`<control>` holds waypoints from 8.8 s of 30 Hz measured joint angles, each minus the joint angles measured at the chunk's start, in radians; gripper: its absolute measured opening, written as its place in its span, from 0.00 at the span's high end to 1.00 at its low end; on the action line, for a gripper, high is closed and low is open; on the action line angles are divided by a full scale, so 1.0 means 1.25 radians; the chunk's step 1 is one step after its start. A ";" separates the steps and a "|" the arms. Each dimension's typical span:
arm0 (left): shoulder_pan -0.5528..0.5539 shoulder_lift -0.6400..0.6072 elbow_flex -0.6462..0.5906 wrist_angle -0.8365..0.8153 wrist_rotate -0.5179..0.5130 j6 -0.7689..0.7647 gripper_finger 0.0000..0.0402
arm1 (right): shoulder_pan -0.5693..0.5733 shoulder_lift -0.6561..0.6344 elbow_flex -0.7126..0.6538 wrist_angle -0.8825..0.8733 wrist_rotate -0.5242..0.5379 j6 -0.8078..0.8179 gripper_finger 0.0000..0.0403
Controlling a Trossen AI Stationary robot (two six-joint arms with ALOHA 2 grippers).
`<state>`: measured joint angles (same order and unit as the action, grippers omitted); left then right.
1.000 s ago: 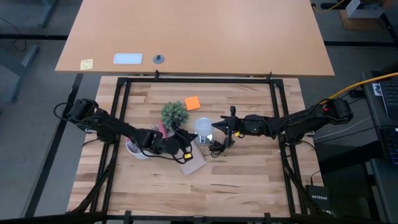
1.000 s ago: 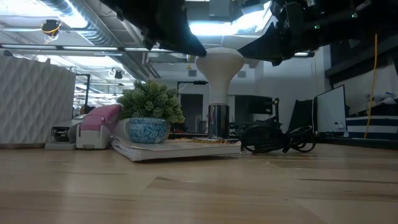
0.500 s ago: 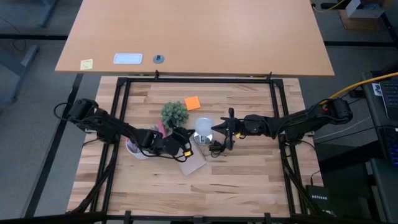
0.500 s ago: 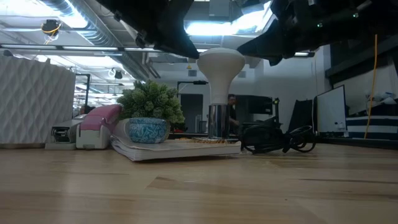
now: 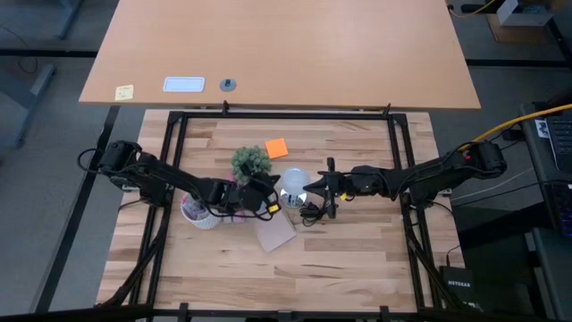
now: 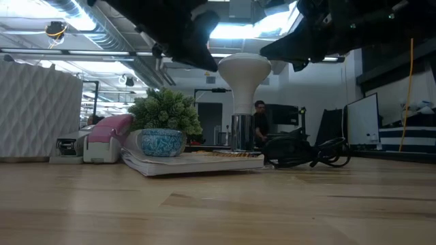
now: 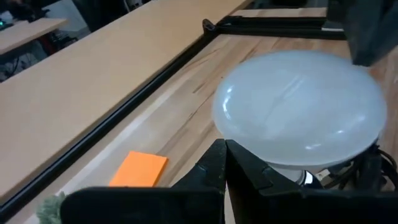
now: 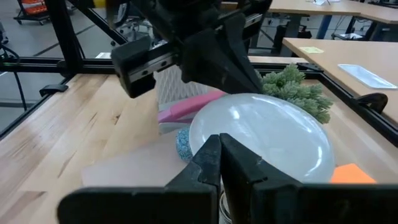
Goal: Screw lightbulb
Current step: Insert the lightbulb into the silver lamp socket
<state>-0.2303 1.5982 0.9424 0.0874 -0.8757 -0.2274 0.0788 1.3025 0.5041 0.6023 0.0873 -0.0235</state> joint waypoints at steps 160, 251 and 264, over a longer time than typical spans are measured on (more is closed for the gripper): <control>-0.053 0.034 0.001 0.124 0.082 0.024 1.00 | -0.001 -0.052 0.001 -0.109 0.154 0.043 0.97; -0.024 0.019 0.001 0.044 -0.123 0.066 1.00 | 0.000 -0.020 0.001 0.040 0.125 -0.017 0.97; -0.075 0.003 0.001 0.048 -0.033 0.056 1.00 | -0.030 -0.041 0.001 0.003 0.312 -0.099 0.97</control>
<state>-0.3244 1.6014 0.9432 0.1471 -0.9175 -0.1569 0.0409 1.2508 0.5056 0.6057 0.4770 -0.1467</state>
